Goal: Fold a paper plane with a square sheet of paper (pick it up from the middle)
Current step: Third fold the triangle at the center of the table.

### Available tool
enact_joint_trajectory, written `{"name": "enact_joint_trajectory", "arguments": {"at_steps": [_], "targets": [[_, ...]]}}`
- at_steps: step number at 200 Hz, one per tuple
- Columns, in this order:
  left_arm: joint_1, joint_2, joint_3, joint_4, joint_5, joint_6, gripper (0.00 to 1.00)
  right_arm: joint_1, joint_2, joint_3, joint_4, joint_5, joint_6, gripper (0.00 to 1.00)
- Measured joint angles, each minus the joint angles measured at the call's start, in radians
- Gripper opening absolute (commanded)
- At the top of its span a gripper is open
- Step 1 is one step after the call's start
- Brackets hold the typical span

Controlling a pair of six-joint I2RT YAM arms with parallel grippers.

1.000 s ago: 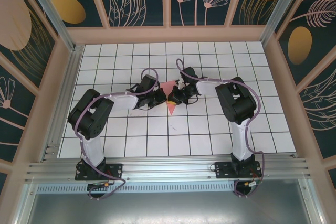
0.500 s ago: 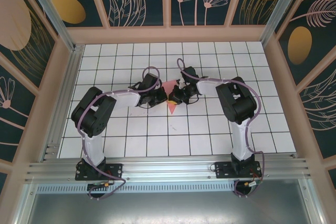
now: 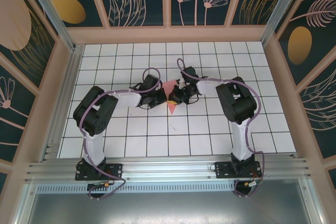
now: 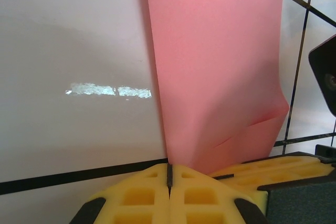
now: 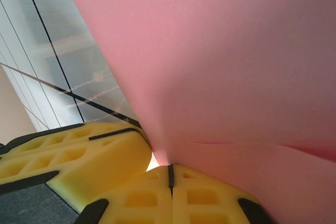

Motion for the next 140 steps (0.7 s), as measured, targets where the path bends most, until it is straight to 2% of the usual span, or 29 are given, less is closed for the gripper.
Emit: {"name": "enact_joint_trajectory", "arguments": {"at_steps": [73, 140], "targets": [[0.003, -0.004, -0.041, 0.075, 0.011, -0.041, 0.0, 0.0, 0.0, -0.005, 0.008, -0.004, 0.008, 0.0], [-0.002, -0.004, -0.019, 0.026, -0.013, -0.018, 0.0, -0.006, -0.012, -0.039, 0.064, -0.025, 0.011, 0.0]]}}
